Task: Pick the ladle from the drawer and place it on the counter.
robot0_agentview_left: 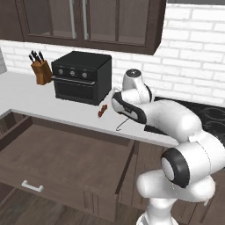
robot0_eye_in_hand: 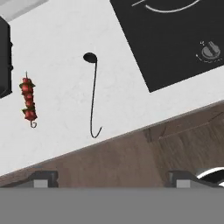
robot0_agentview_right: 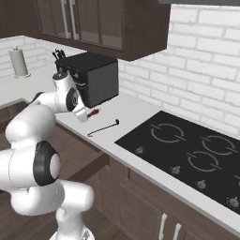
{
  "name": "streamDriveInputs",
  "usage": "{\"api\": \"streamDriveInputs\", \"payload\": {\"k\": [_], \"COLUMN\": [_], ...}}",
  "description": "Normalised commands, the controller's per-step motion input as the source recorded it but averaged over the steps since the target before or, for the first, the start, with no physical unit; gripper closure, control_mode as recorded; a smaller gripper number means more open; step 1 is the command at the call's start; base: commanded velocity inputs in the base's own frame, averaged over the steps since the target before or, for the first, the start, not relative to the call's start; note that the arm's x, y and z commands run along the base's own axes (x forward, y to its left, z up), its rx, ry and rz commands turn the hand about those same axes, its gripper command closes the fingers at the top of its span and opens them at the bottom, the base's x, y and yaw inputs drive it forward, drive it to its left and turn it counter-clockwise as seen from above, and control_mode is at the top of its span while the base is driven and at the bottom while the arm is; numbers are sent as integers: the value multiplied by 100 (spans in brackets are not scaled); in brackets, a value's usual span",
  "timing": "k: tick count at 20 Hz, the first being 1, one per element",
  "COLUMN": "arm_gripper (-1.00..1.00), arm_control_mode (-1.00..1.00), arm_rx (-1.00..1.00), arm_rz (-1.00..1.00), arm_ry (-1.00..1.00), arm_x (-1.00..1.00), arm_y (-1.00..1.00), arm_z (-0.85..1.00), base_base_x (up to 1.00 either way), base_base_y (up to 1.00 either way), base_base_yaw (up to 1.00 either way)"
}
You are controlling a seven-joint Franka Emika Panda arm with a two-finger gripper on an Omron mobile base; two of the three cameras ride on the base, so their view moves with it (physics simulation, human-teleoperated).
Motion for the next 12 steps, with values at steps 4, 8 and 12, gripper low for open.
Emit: {"api": "streamDriveInputs", "payload": {"k": [4, 8, 12], "arm_gripper": [-100, -100, -100], "arm_control_mode": [-100, -100, -100], "arm_rx": [0, 0, 0], "arm_rz": [6, 10, 10], "arm_ry": [-5, -7, -6], "arm_x": [-100, -100, -100], "arm_y": [0, 0, 10], "arm_z": [100, 100, 100], "base_base_x": [0, 0, 0], "base_base_y": [0, 0, 0], "base_base_yaw": [0, 0, 0]}}
